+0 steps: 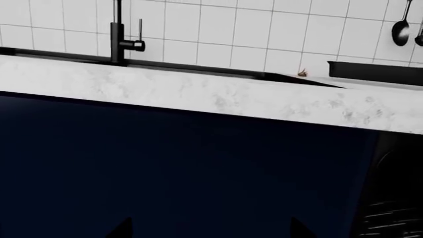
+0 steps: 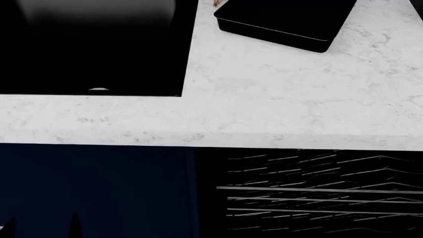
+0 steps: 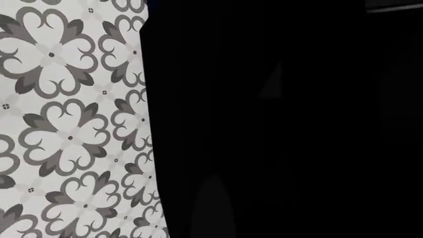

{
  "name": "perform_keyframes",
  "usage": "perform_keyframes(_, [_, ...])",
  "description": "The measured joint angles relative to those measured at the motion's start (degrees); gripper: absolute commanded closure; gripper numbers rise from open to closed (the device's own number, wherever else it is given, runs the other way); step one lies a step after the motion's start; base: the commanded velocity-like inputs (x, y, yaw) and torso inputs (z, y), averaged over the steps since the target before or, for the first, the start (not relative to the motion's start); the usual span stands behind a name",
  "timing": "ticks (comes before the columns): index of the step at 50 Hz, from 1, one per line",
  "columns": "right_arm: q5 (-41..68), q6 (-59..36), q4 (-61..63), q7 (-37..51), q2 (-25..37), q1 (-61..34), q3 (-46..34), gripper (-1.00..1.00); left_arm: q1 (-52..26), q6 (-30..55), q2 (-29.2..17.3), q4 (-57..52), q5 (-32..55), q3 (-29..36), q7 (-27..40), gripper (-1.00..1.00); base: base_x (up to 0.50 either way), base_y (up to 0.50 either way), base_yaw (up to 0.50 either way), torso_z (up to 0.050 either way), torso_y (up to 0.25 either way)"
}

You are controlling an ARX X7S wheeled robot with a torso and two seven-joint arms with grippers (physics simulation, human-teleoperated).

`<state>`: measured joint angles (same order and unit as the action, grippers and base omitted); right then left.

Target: Open the dishwasher door

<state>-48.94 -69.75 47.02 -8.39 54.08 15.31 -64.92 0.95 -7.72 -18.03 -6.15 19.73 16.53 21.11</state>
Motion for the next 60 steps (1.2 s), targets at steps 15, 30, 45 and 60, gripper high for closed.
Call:
perform_keyframes(15, [0.71,3.01,-2.51,7.02,-0.01,5.87,1.04,1.00,-0.18,0.54,-0.24,-0.77,-0.17,0.53,0.34,-1.00,0.00,0.01,0.00,0.001,-0.001])
perform_keyframes(30, [-0.03,8.20,-7.65,13.61,-0.90,10.93,3.32,1.00,-0.55,1.13,-0.44,-1.25,-0.27,1.04,0.59,-1.00,0.00,0.01,0.01,-0.001,-0.003])
perform_keyframes(45, [-0.96,13.72,-16.92,24.93,-3.45,15.29,3.91,1.00,-1.01,1.80,-0.54,-1.77,-0.46,1.80,0.73,-1.00,0.01,0.01,0.01,-0.005,-0.004])
perform_keyframes(60, [8.48,23.89,-26.78,42.51,-5.87,16.19,3.66,1.00,-1.27,1.94,-0.49,-1.85,-0.61,2.49,0.77,-1.00,0.00,0.01,0.01,-0.004,-0.003])
